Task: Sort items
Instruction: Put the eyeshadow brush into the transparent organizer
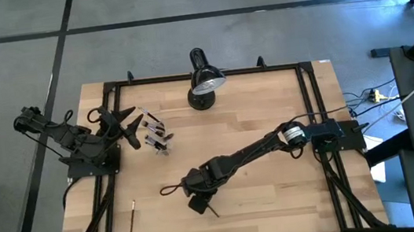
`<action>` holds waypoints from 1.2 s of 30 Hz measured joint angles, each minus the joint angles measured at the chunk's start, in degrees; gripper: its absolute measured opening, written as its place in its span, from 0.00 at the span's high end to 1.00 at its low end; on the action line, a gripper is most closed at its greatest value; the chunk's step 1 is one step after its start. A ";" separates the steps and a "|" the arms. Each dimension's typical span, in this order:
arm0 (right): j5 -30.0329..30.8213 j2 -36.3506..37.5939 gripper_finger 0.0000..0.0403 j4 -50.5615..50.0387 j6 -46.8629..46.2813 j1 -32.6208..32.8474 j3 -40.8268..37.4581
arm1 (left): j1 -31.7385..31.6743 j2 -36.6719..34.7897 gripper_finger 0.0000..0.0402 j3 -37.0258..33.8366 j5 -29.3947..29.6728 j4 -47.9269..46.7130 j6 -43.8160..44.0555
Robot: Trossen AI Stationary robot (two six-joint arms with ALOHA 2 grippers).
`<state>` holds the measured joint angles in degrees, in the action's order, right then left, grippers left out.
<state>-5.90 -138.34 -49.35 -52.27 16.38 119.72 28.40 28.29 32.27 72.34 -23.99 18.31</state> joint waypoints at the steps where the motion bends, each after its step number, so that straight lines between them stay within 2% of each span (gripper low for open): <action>1: 0.21 0.00 0.81 0.09 0.00 0.00 0.00 | 0.00 0.00 0.55 0.00 0.00 0.00 0.00; 5: 2.15 0.00 0.81 0.52 1.07 0.00 0.00 | 0.00 0.00 0.55 0.00 0.02 0.02 0.00; 10: 6.62 0.00 0.81 1.81 10.53 0.97 0.11 | 0.00 0.00 0.55 0.00 0.04 0.00 0.00; 15: 6.98 0.00 0.81 1.67 11.01 1.89 0.96 | -0.01 0.00 0.55 0.00 0.07 0.00 0.00; 17: 6.21 0.00 0.81 2.32 14.53 2.22 1.30 | 0.00 0.00 0.55 0.00 0.09 0.02 0.00; 21: 9.78 0.00 0.81 2.45 20.67 3.18 2.99 | 0.00 0.00 0.55 0.00 0.11 0.02 0.00; 25: 11.83 0.04 0.81 0.69 20.48 3.41 4.60 | 0.00 0.00 0.55 0.00 0.11 0.01 -0.02; 31: 11.01 0.04 0.81 -3.31 11.47 3.19 4.72 | 0.00 -0.02 0.55 0.00 1.05 0.02 -0.04; 36: 10.25 -0.40 0.81 -4.71 13.43 2.93 5.85 | 0.00 0.00 0.55 0.00 2.29 0.02 -0.59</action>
<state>4.35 -138.75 -54.06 -38.84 19.31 125.58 28.40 28.29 32.27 74.63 -23.97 17.72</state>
